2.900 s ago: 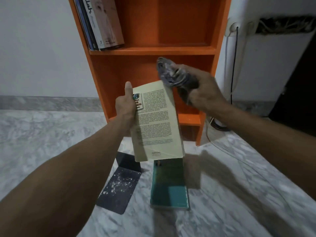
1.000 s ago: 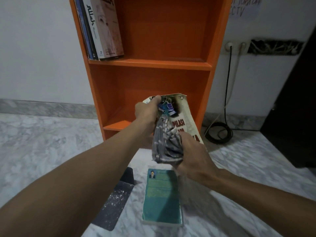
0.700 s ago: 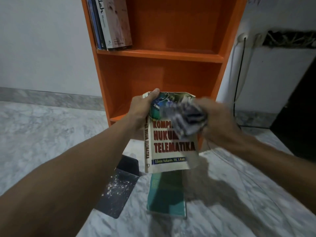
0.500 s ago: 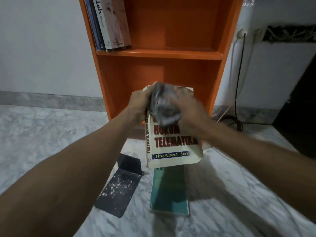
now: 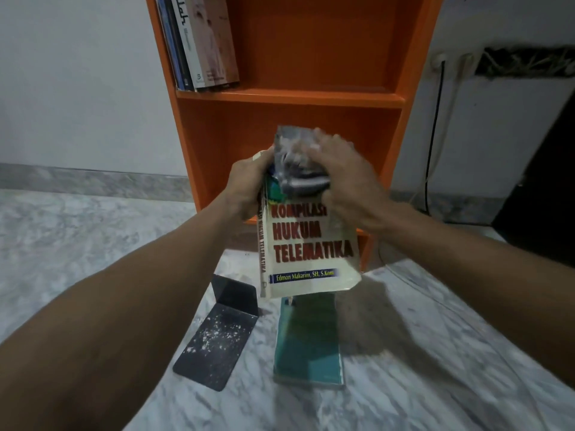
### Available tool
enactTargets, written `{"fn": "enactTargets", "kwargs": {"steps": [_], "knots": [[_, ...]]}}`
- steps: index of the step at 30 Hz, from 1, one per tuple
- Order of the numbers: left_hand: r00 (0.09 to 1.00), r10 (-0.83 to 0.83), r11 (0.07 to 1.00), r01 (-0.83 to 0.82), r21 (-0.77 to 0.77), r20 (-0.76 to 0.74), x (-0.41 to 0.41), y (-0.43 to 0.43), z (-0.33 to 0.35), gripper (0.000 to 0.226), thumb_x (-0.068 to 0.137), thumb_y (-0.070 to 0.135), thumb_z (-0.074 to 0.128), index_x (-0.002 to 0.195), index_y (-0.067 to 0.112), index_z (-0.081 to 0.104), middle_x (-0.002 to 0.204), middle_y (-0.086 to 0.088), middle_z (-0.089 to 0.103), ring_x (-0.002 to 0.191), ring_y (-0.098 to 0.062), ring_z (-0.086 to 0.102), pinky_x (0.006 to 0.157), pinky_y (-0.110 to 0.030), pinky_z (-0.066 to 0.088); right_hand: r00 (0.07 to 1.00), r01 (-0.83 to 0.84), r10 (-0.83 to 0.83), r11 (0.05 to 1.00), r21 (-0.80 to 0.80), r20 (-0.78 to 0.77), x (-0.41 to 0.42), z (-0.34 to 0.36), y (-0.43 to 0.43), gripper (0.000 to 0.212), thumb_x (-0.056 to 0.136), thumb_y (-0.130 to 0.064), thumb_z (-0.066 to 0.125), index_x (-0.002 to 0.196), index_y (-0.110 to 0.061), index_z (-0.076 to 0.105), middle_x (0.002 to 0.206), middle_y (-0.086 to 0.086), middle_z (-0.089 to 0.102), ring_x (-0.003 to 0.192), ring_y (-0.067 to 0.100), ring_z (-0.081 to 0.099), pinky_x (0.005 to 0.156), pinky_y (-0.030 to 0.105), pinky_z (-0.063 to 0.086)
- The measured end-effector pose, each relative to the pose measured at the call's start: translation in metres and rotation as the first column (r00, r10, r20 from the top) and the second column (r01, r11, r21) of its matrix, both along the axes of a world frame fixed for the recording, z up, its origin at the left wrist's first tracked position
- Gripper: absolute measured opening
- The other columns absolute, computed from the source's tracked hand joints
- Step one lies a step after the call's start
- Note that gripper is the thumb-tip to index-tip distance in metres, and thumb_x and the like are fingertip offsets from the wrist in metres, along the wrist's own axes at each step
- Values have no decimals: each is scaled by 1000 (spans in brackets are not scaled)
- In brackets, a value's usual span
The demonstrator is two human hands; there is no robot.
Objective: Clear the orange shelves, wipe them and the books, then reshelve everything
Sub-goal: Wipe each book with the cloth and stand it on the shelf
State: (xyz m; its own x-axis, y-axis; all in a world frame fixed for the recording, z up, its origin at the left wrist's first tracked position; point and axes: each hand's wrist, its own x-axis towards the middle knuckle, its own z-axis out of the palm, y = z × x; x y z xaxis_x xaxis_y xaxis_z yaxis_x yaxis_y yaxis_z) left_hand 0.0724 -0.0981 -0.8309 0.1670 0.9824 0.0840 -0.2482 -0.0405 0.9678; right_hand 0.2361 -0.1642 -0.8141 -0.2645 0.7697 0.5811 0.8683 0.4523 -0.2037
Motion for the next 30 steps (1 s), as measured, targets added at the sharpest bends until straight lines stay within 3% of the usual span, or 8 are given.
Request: {"fn": "enactTargets", "kwargs": {"steps": [3,7,9,12,15,20,24,30], "knots": [[996,-19,999,22,-31,89,-3,-1,6,23,93,30,64,96,8,59,103,-22,66,93,-37,67,89,-52,56,976,-117,124,992,-51,178,-6,-63,-35,75,82,4,43,145,-36,34,162,7,13,148,33,7,116,56,10],[999,30,999,-28,-40,31,-21,5,-2,25,89,31,69,95,9,60,111,-25,69,102,-41,68,92,-53,55,822,-327,462,862,-388,334,14,-101,-101,41,81,-18,68,121,-30,64,138,2,56,127,24,52,103,46,44],[999,32,998,-33,-50,-16,-24,5,-7,28,88,34,71,94,9,60,112,-26,69,101,-42,69,91,-52,55,876,-243,391,863,-443,282,18,-80,-95,46,76,-10,72,118,-29,67,124,-5,64,112,13,58,95,40,49],[998,46,998,-48,-44,-35,-20,3,-11,27,88,33,71,88,8,62,102,-25,70,92,-39,70,88,-48,57,977,-212,211,976,-47,-36,23,-21,-60,37,80,-7,73,114,-19,68,111,2,68,98,14,60,86,39,55],[999,38,998,-38,-41,5,-11,3,-10,24,87,30,71,89,7,65,98,-24,70,89,-38,69,86,-50,57,1000,23,-24,989,147,2,22,25,-15,48,86,-20,66,134,-20,55,141,13,50,126,28,46,107,45,37],[999,24,999,-22,-38,37,-6,6,-2,21,89,28,70,87,10,59,95,-19,70,92,-37,69,89,-50,56,991,-75,92,982,-171,95,18,-75,-35,58,90,-10,37,141,-37,43,162,3,11,148,29,7,117,55,16],[996,90,995,-90,-43,8,-15,14,-9,22,87,29,72,89,9,63,103,-22,71,94,-37,71,88,-51,57,881,-128,358,810,-572,309,36,-149,-86,53,85,-5,55,130,-32,57,152,1,39,138,27,37,101,43,45],[996,81,994,-79,-82,31,-12,26,-22,34,91,33,67,109,5,60,113,-23,69,98,-37,71,85,-50,58,983,-67,182,487,-871,26,25,-179,-53,35,78,-4,66,111,-16,66,111,5,66,100,23,60,81,33,52]]}}
